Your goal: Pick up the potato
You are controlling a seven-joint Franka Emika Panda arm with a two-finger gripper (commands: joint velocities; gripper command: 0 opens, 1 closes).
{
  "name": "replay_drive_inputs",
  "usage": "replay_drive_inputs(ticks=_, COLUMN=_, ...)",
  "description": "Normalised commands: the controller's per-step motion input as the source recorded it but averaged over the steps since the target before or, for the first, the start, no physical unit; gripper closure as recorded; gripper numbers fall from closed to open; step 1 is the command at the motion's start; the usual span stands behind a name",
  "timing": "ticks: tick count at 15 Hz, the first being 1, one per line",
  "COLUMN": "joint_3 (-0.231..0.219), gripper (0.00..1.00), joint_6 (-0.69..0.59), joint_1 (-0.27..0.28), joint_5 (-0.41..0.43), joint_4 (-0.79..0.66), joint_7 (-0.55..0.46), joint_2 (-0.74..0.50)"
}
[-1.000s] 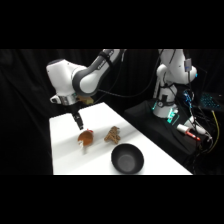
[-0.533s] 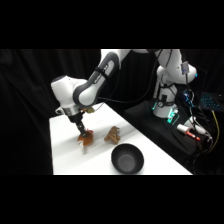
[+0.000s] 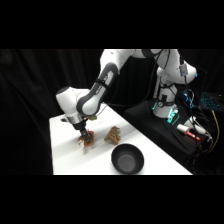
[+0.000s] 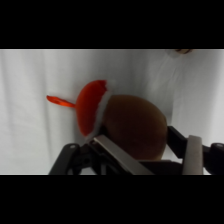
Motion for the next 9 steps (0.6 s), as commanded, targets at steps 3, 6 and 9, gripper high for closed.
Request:
replay_drive_inputs(ticks=3, joint_3=0.026, gripper=0.59, joint_6=0.04, joint_1=-0.012, joint_5=-0.025, joint_4=-0.03, joint_7=-0.15, joint_2=-0.08)
replay_drive_inputs(ticks=6, joint_3=-0.005, gripper=0.81, joint_6=-0.03, joint_1=0.006, joint_5=-0.045, joint_4=-0.01, joint_7=-0.09, joint_2=-0.1)
replay_drive_inputs(ticks=9, joint_3=0.022, gripper=0.95, joint_6=-0.13, joint_1=-0.013, joint_5=-0.016, joint_4=-0.02, joint_7=-0.11, joint_2=-0.14)
